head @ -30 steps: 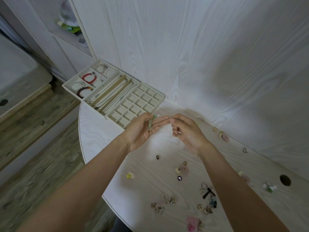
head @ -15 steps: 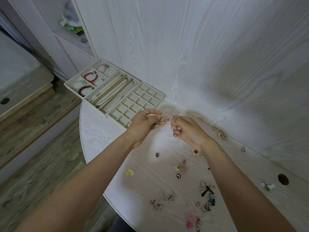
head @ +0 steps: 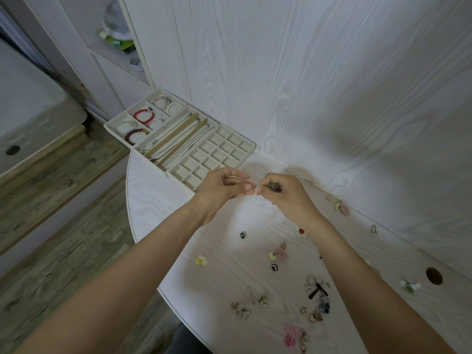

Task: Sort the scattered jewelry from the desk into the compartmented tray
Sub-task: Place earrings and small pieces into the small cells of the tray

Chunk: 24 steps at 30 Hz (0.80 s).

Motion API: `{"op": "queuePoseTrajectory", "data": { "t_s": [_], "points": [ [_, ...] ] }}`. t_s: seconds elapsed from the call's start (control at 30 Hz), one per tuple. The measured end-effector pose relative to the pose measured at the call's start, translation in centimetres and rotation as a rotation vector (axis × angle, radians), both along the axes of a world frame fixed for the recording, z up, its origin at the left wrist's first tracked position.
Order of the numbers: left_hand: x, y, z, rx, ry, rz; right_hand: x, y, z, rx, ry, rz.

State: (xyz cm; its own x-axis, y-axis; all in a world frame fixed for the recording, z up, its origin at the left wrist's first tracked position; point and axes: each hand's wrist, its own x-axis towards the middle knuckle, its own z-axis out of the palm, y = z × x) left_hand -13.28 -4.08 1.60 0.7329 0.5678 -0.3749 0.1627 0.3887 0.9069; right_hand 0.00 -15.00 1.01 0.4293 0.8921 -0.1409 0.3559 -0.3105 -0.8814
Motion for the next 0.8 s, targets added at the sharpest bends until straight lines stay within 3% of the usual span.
{"op": "queuePoseTrajectory", "data": {
  "t_s": [0.1, 0.17, 0.2, 0.23, 0.37, 0.47, 0.6, 0.7, 0.8],
  "points": [
    [0.1, 0.0, 0.2, -0.044, -0.028, 0.03, -0.4, -0.2, -0.1, 0.008, -0.38, 0.197],
    [0.0, -0.1, 0.2, -0.088, -0.057, 0.063, -0.6, -0.3, -0.5, -0.023, -0.416, 0.222],
    [-0.1, -0.2, 0.2, -0.114, -0.076, 0.081, -0.6, -0.3, -0.7, -0.051, -0.331, 0.165],
    [-0.2, -0.1, 0.2, -0.135, -0.093, 0.096, -0.7, -0.3, -0.7, -0.07, -0.152, 0.066],
    [-0.9, 0.1, 0.1, -0.147, -0.1, 0.126, -0.9, -0.4, -1.1, 0.111, 0.958, -0.404],
    [-1.4, 0.3, 0.1, -0.145, -0.097, 0.135, -1.4, -0.3, -0.8, 0.235, 1.254, -0.48],
    [-2.1, 0.6, 0.0, -0.138, -0.093, 0.133, -2.2, 0.5, -0.1, 0.334, 1.283, -0.416],
    [-2.6, 0.8, 0.0, -0.13, -0.097, 0.117, -2.3, 1.0, 0.1, 0.294, 1.211, -0.382],
    [-3.1, 1.1, 0.1, -0.128, -0.104, 0.097, -2.6, 1.6, 0.2, 0.121, 0.909, -0.254]
  ]
}}
